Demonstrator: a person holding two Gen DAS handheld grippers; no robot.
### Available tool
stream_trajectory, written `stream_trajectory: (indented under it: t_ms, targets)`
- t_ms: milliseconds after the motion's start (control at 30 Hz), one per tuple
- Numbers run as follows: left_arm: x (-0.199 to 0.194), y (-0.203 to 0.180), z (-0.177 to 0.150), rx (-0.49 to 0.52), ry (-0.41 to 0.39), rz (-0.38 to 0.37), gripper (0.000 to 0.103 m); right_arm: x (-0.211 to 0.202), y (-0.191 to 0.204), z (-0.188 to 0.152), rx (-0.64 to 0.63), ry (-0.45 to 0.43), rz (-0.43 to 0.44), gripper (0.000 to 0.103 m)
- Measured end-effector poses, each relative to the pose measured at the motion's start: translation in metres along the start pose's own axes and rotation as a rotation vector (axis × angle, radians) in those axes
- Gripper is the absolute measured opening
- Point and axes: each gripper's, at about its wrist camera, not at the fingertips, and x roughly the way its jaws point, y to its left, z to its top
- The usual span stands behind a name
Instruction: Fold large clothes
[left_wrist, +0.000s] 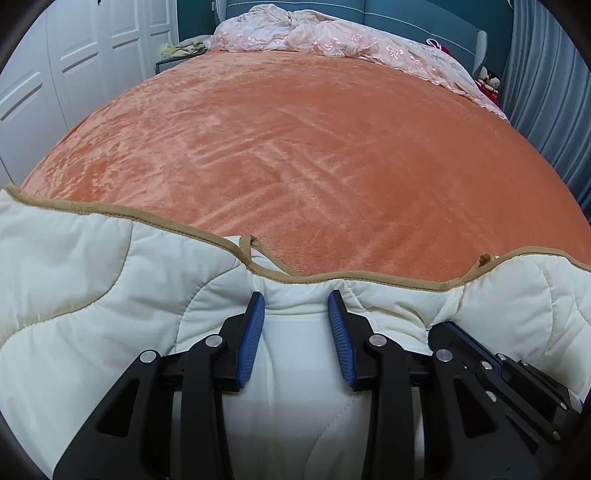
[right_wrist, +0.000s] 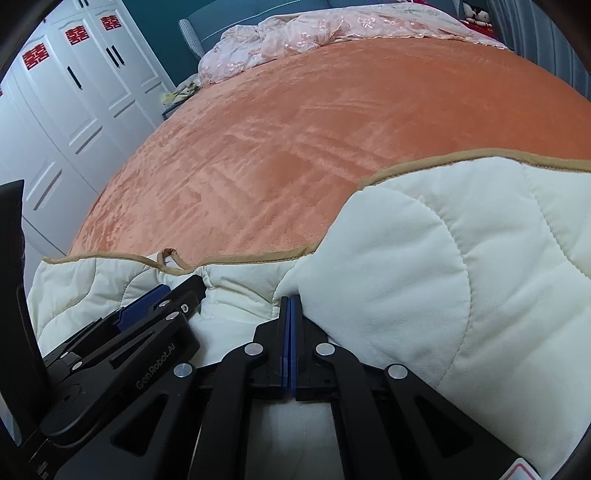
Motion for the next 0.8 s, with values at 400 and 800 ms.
stream_trajectory:
  t_ms: [400,800]
  targets:
    - [-0.128,0.036,-0.039,-0.002,0.023,-0.008,0.035,-0.127,0.004,-0.049,-0.034,0.046,0.099,0.014]
    - [-0.115,0.025,-0.09,0.061,0.037,0.107,0.035,-0.095,0.015,-0.098,-0.054,0.153,0.049,0.013]
